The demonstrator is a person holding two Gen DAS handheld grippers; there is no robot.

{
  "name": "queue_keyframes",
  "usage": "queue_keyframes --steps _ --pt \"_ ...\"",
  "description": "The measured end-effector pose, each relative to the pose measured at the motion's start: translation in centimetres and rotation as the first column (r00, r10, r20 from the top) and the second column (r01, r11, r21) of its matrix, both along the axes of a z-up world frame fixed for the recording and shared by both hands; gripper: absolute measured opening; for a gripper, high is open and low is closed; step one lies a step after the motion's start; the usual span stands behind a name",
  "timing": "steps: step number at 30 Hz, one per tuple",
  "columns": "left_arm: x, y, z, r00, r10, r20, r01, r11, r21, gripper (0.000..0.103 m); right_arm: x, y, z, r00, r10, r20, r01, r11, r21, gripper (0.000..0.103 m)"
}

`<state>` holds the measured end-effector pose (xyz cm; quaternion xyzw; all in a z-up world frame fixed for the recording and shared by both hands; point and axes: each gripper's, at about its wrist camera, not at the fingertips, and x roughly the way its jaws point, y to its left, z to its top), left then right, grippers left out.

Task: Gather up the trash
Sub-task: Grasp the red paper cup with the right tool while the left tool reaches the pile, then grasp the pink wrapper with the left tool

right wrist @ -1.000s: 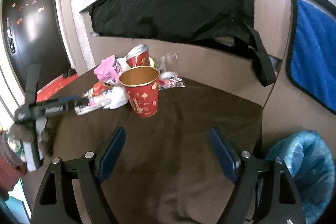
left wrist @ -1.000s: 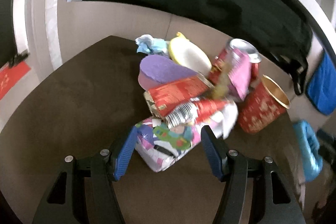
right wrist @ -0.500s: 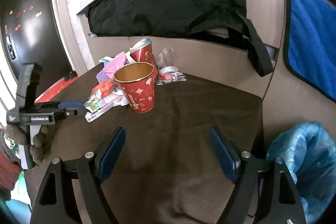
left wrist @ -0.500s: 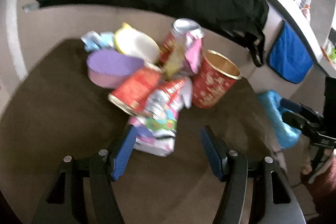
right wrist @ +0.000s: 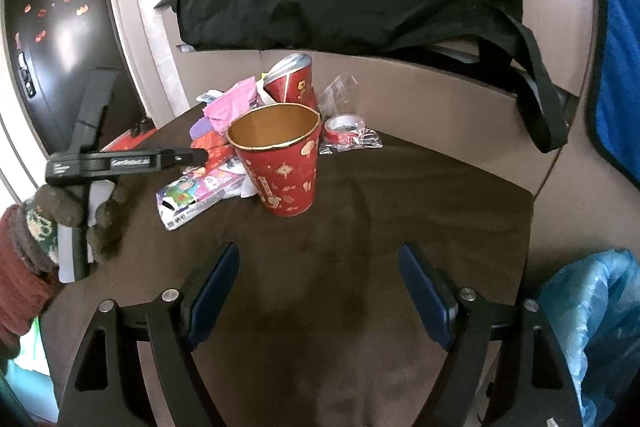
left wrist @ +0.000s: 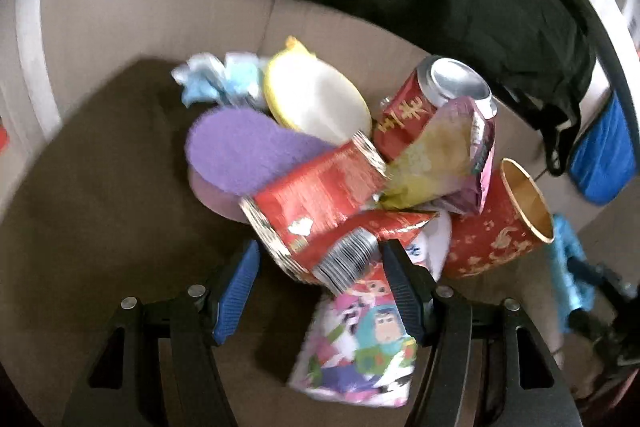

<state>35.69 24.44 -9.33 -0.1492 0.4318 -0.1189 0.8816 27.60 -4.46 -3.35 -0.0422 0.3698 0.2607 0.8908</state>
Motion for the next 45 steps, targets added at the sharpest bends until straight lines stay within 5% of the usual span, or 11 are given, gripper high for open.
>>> queue_keyframes --steps 2,8,17,19,21,25,29,34,35,39,45 --pt "0.1 -0.5 -0.4 1.000 -0.026 -0.015 0.025 0.998 -0.052 0.057 0.5 0.3 0.1 1.000 0.006 -0.010 -0.005 1.000 0.012 0.079" --pt "-0.6 -0.7 0.7 0.996 0.068 0.059 -0.062 0.994 -0.093 0.005 2.0 2.8 1.0 0.999 0.042 0.009 -0.042 0.999 0.018 0.079" --pt "-3.1 0.0 1.9 0.996 0.035 0.080 -0.031 0.998 -0.050 0.007 5.2 7.7 0.9 0.994 0.077 0.080 -0.072 0.996 -0.057 0.079" --pt "-3.7 0.1 1.9 0.996 0.025 0.086 -0.022 0.999 -0.034 0.020 6.4 8.4 0.4 0.995 0.068 0.074 -0.063 0.996 -0.069 0.079" --pt "-4.4 0.3 2.0 0.994 0.004 0.105 -0.001 1.000 -0.029 0.055 7.5 8.8 0.1 0.997 0.067 0.048 -0.063 0.996 -0.069 0.065" --pt "-5.1 1.5 2.5 0.989 0.023 0.149 -0.021 1.000 -0.013 0.059 8.0 8.0 0.2 0.998 0.069 0.004 -0.068 0.996 -0.062 0.059" --pt "-2.8 4.5 0.7 0.984 0.174 0.049 -0.165 0.975 -0.147 0.059 6.9 5.2 0.6 0.999 0.033 0.012 -0.032 0.998 -0.062 0.059" --pt "-0.2 6.0 -1.9 0.954 0.287 -0.090 -0.301 0.890 -0.343 0.059 5.6 2.0 0.1 1.000 -0.001 -0.019 0.000 1.000 -0.021 0.059" --pt "0.1 5.9 -1.8 0.948 0.307 -0.087 -0.318 0.882 -0.349 0.058 5.3 1.6 -0.1 1.000 -0.009 -0.014 0.008 1.000 -0.020 0.059" --pt "0.5 4.9 -0.7 0.941 0.333 -0.059 -0.334 0.889 -0.312 0.016 3.9 0.7 -0.3 1.000 -0.019 0.019 0.019 0.999 -0.029 0.059" --pt "0.0 1.9 1.3 0.952 0.305 0.033 -0.294 0.938 -0.185 0.003 2.6 0.1 -0.4 0.999 -0.011 0.048 0.013 0.999 -0.035 0.059"
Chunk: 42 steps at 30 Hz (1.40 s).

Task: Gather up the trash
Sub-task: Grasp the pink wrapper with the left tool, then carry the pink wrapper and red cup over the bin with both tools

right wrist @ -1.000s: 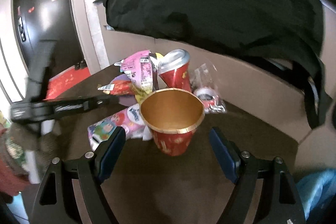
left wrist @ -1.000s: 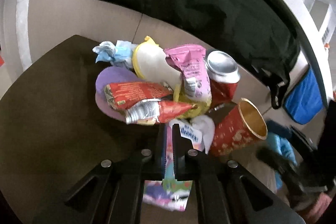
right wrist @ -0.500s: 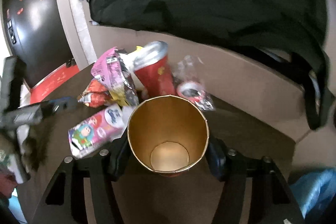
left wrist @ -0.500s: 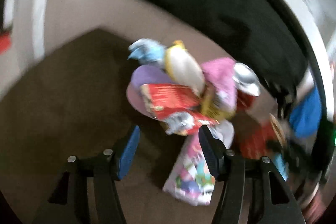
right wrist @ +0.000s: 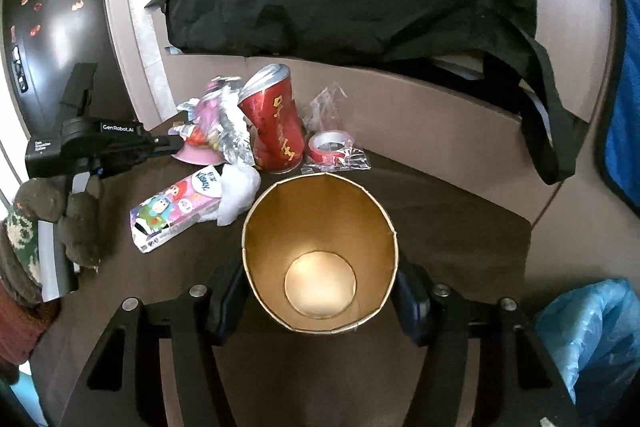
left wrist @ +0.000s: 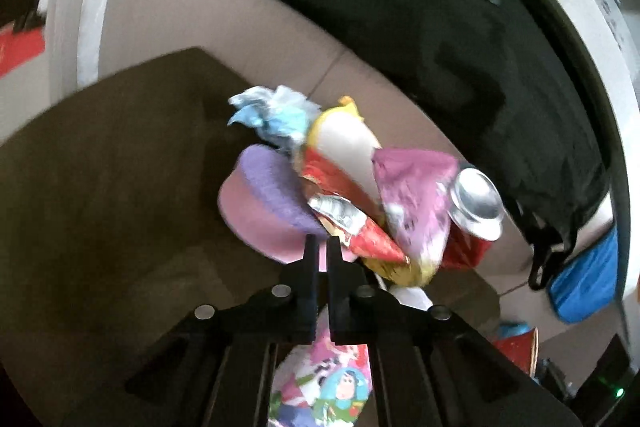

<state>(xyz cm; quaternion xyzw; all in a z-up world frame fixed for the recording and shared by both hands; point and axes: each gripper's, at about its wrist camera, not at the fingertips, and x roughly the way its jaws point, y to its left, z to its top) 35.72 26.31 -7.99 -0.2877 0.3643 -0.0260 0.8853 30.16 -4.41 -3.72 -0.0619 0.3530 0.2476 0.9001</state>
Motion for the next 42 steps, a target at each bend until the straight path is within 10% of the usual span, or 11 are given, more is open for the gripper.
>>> queue_keyframes --steps 7,10,14,20,24,42 --pt "-2.5 -2.5 2.2 0.988 -0.075 0.132 0.056 0.989 0.139 0.009 -0.3 -1.4 0.1 1.000 -0.019 -0.015 0.020 0.999 0.029 0.059" --pt "-2.9 -2.1 2.7 0.978 -0.091 0.188 0.067 0.989 0.129 0.058 -0.3 -2.0 0.0 0.999 -0.027 -0.020 0.028 0.999 0.045 0.059" --pt "-2.3 -2.9 3.5 0.970 -0.101 0.223 0.071 0.988 0.136 0.069 -0.2 -2.2 -0.1 0.999 -0.031 -0.025 0.032 0.998 0.062 0.059" --pt "3.1 -4.5 2.2 0.995 -0.036 0.088 0.021 0.985 0.170 0.069 0.0 -1.9 -0.2 0.999 -0.035 -0.012 0.036 0.997 0.061 0.059" --pt "3.9 -5.5 2.2 0.996 -0.020 0.086 0.000 0.972 0.236 0.040 0.1 -2.3 0.0 0.999 -0.047 -0.011 0.048 0.995 0.082 0.059" --pt "-10.5 -15.7 10.9 0.956 -0.111 0.270 -0.032 0.879 0.476 0.039 -3.4 -5.6 3.9 0.995 -0.076 0.072 0.064 0.985 0.159 0.059"
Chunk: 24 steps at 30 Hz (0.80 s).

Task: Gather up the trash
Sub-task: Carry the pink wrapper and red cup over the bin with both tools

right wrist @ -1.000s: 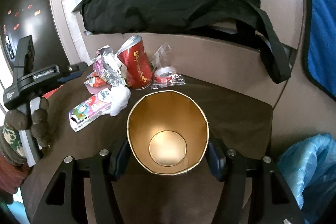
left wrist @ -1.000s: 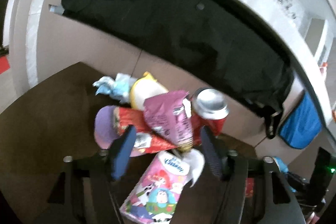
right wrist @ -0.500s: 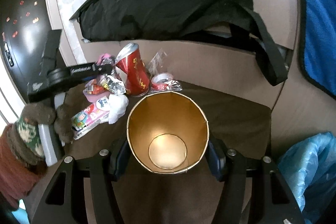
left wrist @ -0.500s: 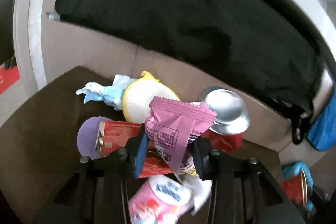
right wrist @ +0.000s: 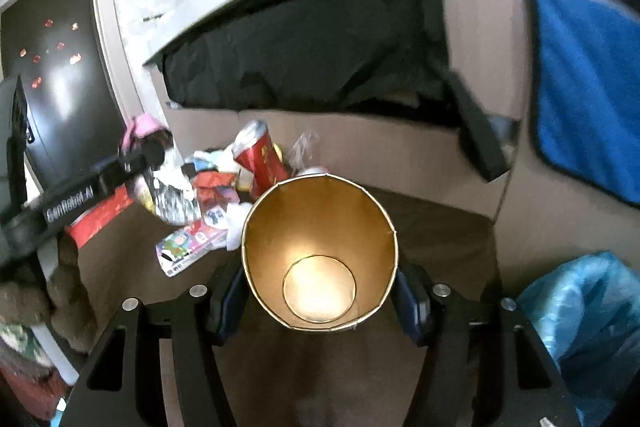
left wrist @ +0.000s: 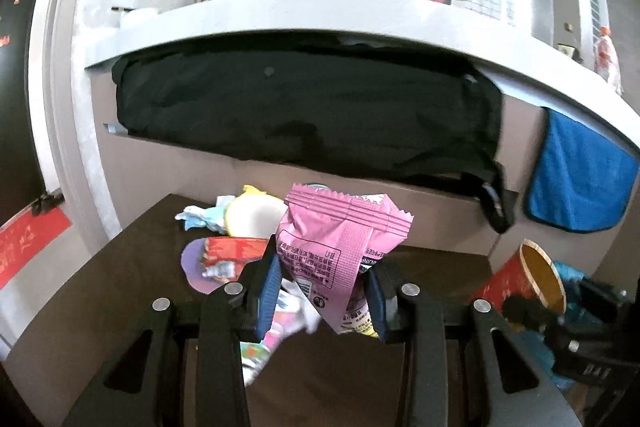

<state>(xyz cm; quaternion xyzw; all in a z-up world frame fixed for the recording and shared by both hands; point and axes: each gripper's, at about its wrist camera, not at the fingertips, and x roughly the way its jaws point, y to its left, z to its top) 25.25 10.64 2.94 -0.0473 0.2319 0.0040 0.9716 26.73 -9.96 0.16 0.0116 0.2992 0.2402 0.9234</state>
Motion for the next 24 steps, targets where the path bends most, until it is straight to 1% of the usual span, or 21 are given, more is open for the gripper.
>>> queue_keyframes --steps 3,6,11,14,16,17,18,21,24 --pt "-1.1 -2.8 0.2 0.999 -0.042 -0.002 0.042 0.999 -0.003 0.039 -1.3 -1.6 1.2 0.999 -0.022 0.033 0.023 1.000 -0.003 0.059" --pt "-1.7 -5.6 -0.1 0.996 -0.092 -0.017 0.092 0.996 -0.020 0.039 -2.5 -4.4 2.2 0.996 -0.062 0.056 0.063 0.998 -0.015 0.059" --pt "-1.9 -11.5 -0.3 0.979 -0.203 -0.036 0.202 0.979 -0.019 0.039 -4.1 -10.0 3.3 0.985 -0.151 0.088 0.155 0.987 -0.033 0.059" --pt "-1.5 -15.4 -0.2 0.958 -0.282 -0.045 0.281 0.959 -0.030 0.039 -4.6 -13.9 3.6 0.970 -0.221 0.098 0.226 0.973 -0.043 0.059" --pt "-1.1 -18.2 -0.2 0.938 -0.344 -0.049 0.341 0.938 -0.058 0.039 -4.8 -16.0 3.6 0.960 -0.260 0.100 0.266 0.962 -0.054 0.059" --pt "-0.9 -19.0 -0.2 0.932 -0.359 -0.051 0.356 0.932 -0.064 0.039 -5.1 -17.3 3.4 0.955 -0.280 0.100 0.287 0.956 -0.062 0.059" --pt "-0.7 -20.6 -0.2 0.921 -0.387 -0.052 0.383 0.921 -0.071 0.039 -5.3 -18.6 3.3 0.948 -0.302 0.099 0.310 0.948 -0.071 0.059" --pt "-0.5 -23.6 -0.2 0.901 -0.432 -0.038 0.429 0.901 -0.069 0.039 -5.7 -21.7 2.8 0.928 -0.357 0.102 0.366 0.926 -0.089 0.059" --pt "-0.3 -26.8 -0.8 0.881 -0.472 -0.039 0.468 0.881 -0.074 0.039 -6.0 -24.5 2.0 0.911 -0.404 0.079 0.410 0.909 -0.079 0.059"
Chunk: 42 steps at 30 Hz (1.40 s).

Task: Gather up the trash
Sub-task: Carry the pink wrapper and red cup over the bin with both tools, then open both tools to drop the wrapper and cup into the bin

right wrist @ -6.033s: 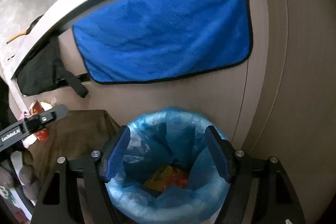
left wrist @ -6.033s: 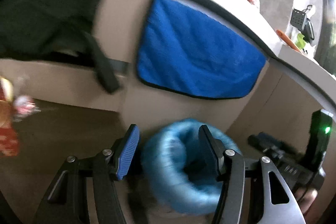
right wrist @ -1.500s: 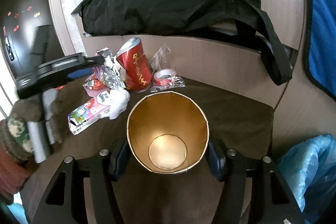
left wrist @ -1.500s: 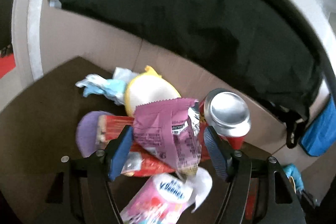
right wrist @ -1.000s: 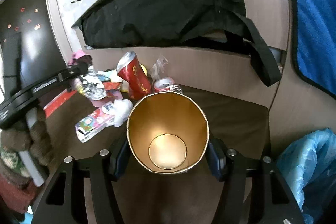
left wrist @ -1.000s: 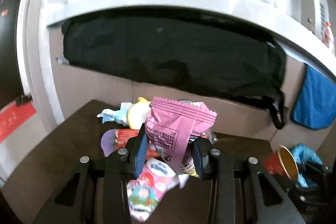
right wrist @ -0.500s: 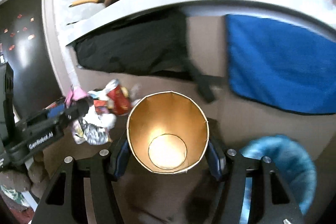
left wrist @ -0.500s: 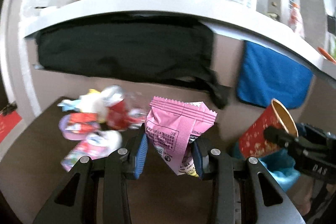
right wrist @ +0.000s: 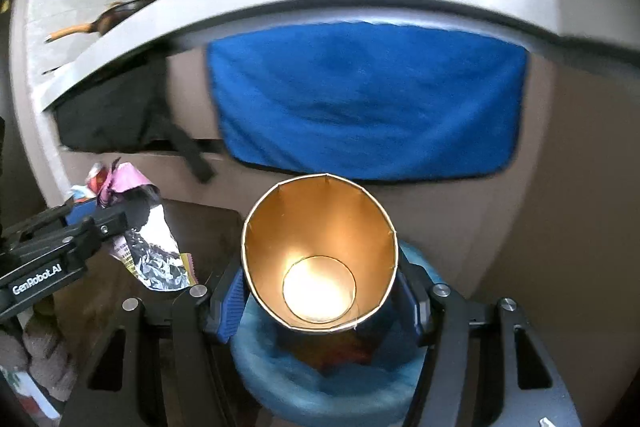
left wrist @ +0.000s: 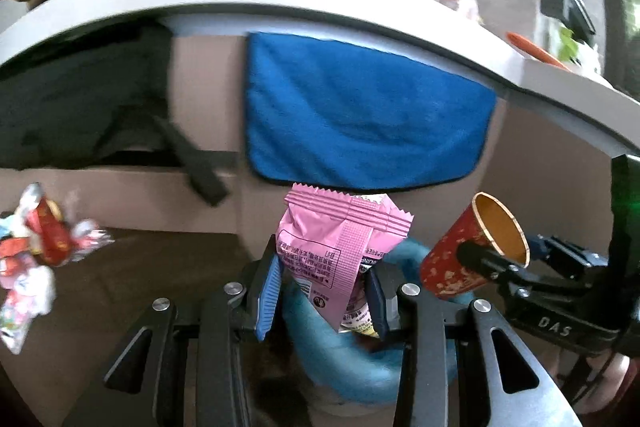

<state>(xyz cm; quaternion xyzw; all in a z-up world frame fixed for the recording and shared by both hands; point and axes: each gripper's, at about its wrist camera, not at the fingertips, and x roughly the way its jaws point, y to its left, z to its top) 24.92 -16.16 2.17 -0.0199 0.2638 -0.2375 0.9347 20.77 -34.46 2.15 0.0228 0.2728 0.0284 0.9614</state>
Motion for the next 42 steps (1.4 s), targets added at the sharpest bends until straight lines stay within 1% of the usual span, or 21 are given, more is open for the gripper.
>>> queue_keyframes --steps 3,5,11,16,20,26,30,34,35,37,38,39,42 --pt "0.0 -2.0 -0.9 1.000 -0.021 0.000 0.021 1.000 0.015 0.039 0.0 -2.0 -0.8 0.999 -0.030 -0.016 0.030 0.999 0.026 0.059" --pt "0.0 -3.1 -1.7 0.999 -0.036 -0.005 0.036 0.999 0.031 0.039 0.0 -2.6 -1.4 0.999 -0.042 -0.022 0.042 0.999 0.028 0.059" --pt "0.4 -4.3 -3.7 0.998 -0.060 -0.033 0.061 0.997 0.053 0.039 0.2 -3.4 -2.8 0.998 -0.051 -0.042 0.053 0.998 0.042 0.059" --pt "1.3 -4.4 -4.8 0.994 -0.085 -0.072 0.087 0.996 0.026 0.039 0.7 -3.4 -3.8 0.997 -0.046 -0.057 0.049 0.997 0.060 0.059" --pt "2.0 -4.3 -5.4 0.991 -0.104 -0.085 0.104 0.995 0.002 0.039 0.9 -3.4 -4.4 0.997 -0.044 -0.065 0.048 0.997 0.062 0.059" --pt "3.3 -4.0 -6.3 0.987 -0.105 -0.125 0.102 0.994 -0.026 0.039 1.2 -3.6 -4.9 0.996 -0.047 -0.073 0.052 0.996 0.066 0.059" --pt "3.4 -4.1 -7.0 0.984 -0.111 -0.138 0.110 0.994 -0.016 0.039 1.5 -3.8 -5.3 0.995 -0.048 -0.082 0.054 0.996 0.070 0.059" --pt "3.7 -4.2 -7.7 0.980 -0.110 -0.164 0.107 0.994 -0.022 0.039 1.8 -3.9 -5.6 0.995 -0.050 -0.086 0.056 0.996 0.072 0.059" --pt "3.8 -4.3 -7.8 0.980 -0.106 -0.166 0.104 0.994 -0.021 0.040 1.8 -3.9 -5.7 0.995 -0.050 -0.087 0.057 0.996 0.072 0.059" --pt "4.1 -4.3 -8.1 0.979 -0.108 -0.173 0.104 0.994 -0.031 0.043 1.9 -3.9 -5.8 0.995 -0.054 -0.087 0.060 0.996 0.072 0.065" --pt "4.2 -4.2 -8.2 0.977 -0.116 -0.177 0.110 0.993 -0.043 0.050 1.9 -4.0 -5.8 0.995 -0.058 -0.082 0.064 0.995 0.074 0.066" --pt "4.4 -4.2 -8.3 0.975 -0.129 -0.183 0.121 0.991 -0.056 0.053 1.8 -4.0 -5.8 0.995 -0.065 -0.075 0.070 0.995 0.071 0.067" --pt "4.8 -3.9 -8.4 0.971 -0.139 -0.192 0.129 0.989 -0.066 0.054 1.8 -4.2 -5.9 0.995 -0.080 -0.066 0.084 0.995 0.062 0.073"
